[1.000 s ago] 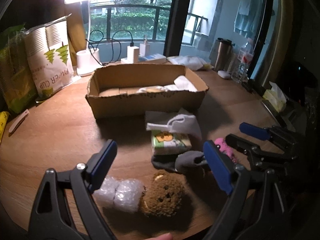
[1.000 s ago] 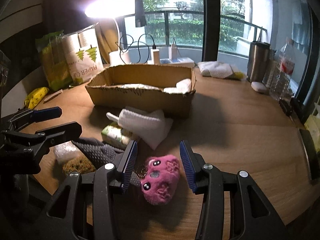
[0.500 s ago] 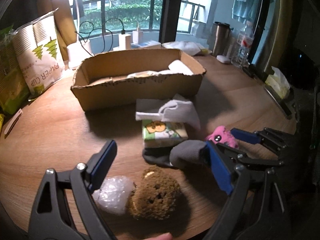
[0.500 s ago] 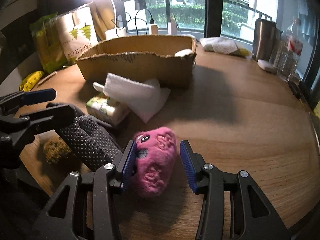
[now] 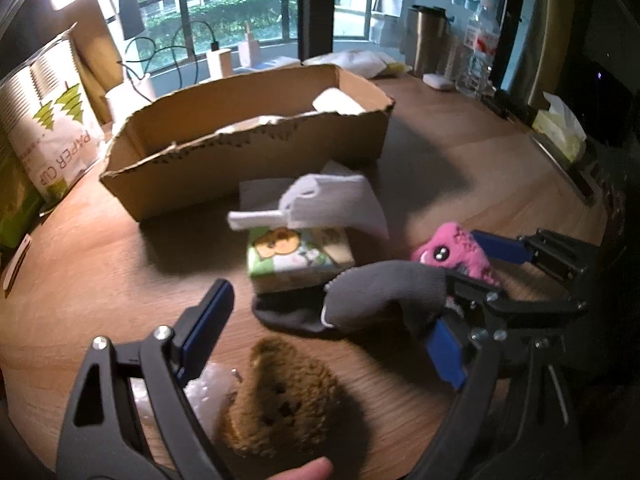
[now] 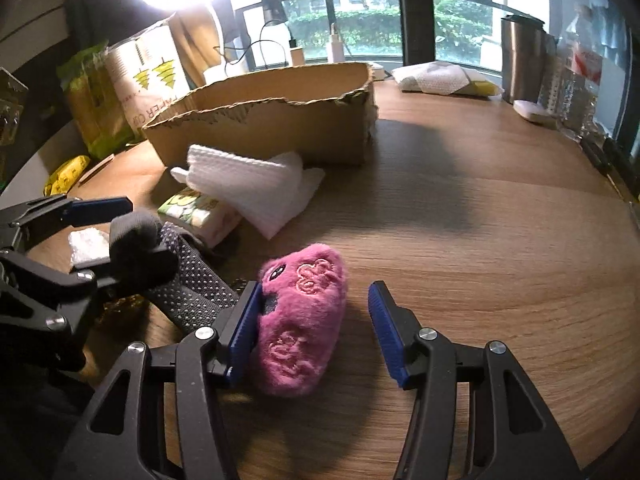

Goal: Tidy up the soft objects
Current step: 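Close the left gripper on the gray sock while the right gripper grasps the pink plush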

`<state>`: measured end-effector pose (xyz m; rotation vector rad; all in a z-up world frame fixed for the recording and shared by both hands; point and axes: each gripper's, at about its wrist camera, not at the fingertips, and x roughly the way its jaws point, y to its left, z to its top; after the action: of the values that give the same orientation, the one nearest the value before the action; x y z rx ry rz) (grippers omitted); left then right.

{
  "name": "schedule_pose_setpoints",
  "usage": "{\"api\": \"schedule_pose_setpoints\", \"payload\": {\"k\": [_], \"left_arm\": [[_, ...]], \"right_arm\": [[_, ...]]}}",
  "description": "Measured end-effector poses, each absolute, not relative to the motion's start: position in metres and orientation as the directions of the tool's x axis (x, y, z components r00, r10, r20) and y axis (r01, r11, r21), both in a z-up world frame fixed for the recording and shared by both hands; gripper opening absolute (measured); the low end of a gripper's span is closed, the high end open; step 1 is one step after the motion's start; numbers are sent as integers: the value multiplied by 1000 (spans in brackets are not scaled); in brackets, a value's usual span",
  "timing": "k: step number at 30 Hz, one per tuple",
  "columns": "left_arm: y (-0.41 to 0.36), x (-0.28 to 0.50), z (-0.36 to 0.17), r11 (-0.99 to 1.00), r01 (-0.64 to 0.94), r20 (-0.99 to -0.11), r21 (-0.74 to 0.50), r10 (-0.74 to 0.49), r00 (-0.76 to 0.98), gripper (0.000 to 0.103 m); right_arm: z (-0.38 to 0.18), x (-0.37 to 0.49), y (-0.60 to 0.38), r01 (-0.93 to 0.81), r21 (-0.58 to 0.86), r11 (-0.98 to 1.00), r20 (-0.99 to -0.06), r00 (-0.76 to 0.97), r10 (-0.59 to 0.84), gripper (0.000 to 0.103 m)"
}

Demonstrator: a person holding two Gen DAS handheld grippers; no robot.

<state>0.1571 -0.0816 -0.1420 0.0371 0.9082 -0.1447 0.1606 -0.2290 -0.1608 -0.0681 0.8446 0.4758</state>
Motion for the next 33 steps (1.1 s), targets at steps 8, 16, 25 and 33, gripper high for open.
{"api": "schedule_pose_setpoints", "payload": {"k": [8, 16, 25, 33], "left_arm": [[-98, 164, -151, 983, 182, -818, -21, -121, 562, 72], [-103, 164, -155, 974, 217, -838, -61, -168, 519, 42], [-95, 150, -132, 964, 245, -789, -101, -228, 571, 36], [-82, 143, -112, 960, 245, -744, -135, -262, 614, 36]], "right_arm": [[-160, 163, -249, -400, 142, 905, -722, 584, 371, 52], [-159, 158, -247, -423, 134, 896, -712, 588, 384, 38], [-146, 157, -253, -409, 132, 903, -694, 613, 379, 35], [-124, 152, -245, -424, 111, 899, -663, 642, 384, 35]]}}
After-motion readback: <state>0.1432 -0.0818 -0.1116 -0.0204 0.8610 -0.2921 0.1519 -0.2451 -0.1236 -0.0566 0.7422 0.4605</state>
